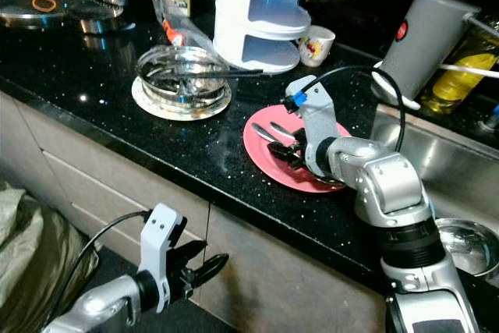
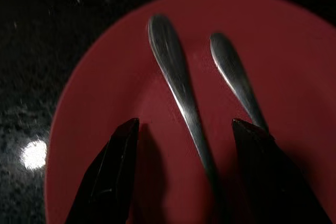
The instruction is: Kitchen organization
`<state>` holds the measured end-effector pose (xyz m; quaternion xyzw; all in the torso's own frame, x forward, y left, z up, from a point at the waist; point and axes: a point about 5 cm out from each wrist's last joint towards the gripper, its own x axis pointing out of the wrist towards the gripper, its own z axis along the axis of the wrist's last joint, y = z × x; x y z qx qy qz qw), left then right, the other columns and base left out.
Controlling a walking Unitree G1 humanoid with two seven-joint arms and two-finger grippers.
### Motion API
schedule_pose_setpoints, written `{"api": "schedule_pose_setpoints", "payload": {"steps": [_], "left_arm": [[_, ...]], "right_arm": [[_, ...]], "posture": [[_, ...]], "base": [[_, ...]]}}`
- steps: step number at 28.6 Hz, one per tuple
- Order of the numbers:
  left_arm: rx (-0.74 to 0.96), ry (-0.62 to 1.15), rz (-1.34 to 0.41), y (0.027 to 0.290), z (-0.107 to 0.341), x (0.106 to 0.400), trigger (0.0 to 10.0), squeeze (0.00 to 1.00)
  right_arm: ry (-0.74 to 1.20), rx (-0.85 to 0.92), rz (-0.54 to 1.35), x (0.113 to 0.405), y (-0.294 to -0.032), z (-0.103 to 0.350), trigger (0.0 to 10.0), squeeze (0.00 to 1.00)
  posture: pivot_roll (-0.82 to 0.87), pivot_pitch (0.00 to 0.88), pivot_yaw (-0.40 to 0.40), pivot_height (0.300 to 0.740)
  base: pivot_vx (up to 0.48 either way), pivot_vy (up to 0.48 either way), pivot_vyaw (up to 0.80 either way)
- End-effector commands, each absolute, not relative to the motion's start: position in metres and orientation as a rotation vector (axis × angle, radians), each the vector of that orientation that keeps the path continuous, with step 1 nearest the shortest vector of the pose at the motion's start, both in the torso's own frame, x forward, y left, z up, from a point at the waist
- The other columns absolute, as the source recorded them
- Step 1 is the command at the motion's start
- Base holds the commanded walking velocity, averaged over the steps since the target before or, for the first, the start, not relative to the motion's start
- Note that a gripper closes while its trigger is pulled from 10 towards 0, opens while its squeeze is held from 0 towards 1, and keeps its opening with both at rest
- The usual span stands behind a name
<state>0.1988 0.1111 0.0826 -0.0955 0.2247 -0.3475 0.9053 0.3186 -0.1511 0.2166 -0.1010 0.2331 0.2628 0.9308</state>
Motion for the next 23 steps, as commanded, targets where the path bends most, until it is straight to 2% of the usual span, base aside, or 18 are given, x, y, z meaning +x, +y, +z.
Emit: {"api": "schedule_pose_setpoints", "payload": {"steps": [1, 8, 9, 10, 23], "left_arm": [[-0.209, 0.475, -0.735, 0.108, 0.083, 0.198, 10.0, 0.00], [-0.223, 0.477, -0.733, 0.106, 0.082, 0.197, 10.0, 0.00], [-0.222, 0.477, -0.735, 0.106, 0.083, 0.197, 10.0, 0.00], [-0.221, 0.477, -0.737, 0.106, 0.083, 0.197, 10.0, 0.00], [-0.222, 0.476, -0.741, 0.105, 0.084, 0.197, 10.0, 0.00]], "right_arm": [[0.524, -0.212, 0.533, 0.316, -0.155, 0.213, 10.0, 0.00], [0.613, -0.197, 0.562, 0.308, -0.159, 0.208, 10.0, 0.00], [0.633, -0.212, 0.569, 0.306, -0.159, 0.204, 0.8, 0.00], [0.666, -0.229, 0.586, 0.302, -0.158, 0.198, 0.0, 0.00], [0.723, -0.279, 0.551, 0.298, -0.164, 0.188, 0.0, 0.00]], "posture": [[0.14, 0.000, -0.196, 0.740], [0.14, 0.000, -0.199, 0.740], [0.14, 0.000, -0.199, 0.740], [0.14, 0.000, -0.200, 0.740], [0.14, 0.000, -0.202, 0.740]], "base": [[0.000, 0.000, 0.00], [0.000, 0.000, 0.00], [0.000, 0.000, 0.00], [0.000, 0.000, 0.00], [0.000, 0.000, 0.00]]}}
